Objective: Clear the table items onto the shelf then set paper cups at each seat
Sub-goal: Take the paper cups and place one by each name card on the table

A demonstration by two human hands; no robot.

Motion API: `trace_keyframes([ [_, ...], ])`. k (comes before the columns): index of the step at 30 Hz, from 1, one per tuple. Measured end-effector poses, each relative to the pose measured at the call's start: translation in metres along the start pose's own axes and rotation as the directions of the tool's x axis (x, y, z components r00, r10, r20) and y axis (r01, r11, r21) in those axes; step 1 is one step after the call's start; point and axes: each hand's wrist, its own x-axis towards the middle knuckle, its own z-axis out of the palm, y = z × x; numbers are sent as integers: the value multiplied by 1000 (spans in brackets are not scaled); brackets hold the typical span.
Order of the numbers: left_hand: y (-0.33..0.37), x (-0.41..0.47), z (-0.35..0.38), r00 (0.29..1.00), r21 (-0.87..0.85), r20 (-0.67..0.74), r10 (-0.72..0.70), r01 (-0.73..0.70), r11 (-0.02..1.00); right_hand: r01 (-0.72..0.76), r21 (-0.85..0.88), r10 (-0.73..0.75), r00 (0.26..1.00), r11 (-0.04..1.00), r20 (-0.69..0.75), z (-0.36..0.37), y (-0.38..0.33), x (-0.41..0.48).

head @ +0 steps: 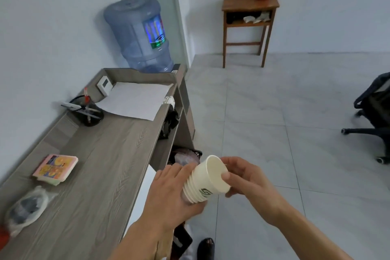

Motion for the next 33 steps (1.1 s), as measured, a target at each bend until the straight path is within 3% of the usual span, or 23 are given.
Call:
trace_keyframes([
  [3, -10, 27, 4, 999, 6, -1, 36, -36, 999, 50, -61, -54, 997, 997, -60, 7, 2, 8],
  [7, -22, 62, 15, 991, -3, 50, 122, -122, 993, 23, -55, -43, 924, 998, -379, 15, 5, 31],
  [9, -25, 80, 21, 981, -96, 112, 157, -147, 985, 31, 28, -14, 886, 999, -464, 8, 4, 35],
  [11, -23, 97, 30, 971, -285, 199, 134, -74, 956, 59, 89, -2, 843, 994, -538, -4, 3, 31],
  [13, -15, 115, 40, 960, -464, 256, 111, 21, 886, 80, 134, 23, 774, 988, -633, -21, 6, 19],
  [17, 14, 156, 62, 956, -665, 266, 124, 89, 741, 90, 185, 101, 574, 979, -813, -69, 15, -19],
  [21, 60, 200, 86, 946, -754, 272, 180, 93, 650, 87, 143, 97, 393, 986, -914, -119, 23, -58],
  [25, 116, 243, 112, 935, -773, 256, 246, 46, 632, 97, 136, 108, 254, 986, -961, -173, 38, -84],
  [33, 241, 329, 157, 918, -785, 242, 315, -5, 620, 29, 57, 54, 101, 998, -993, -300, 31, -103],
])
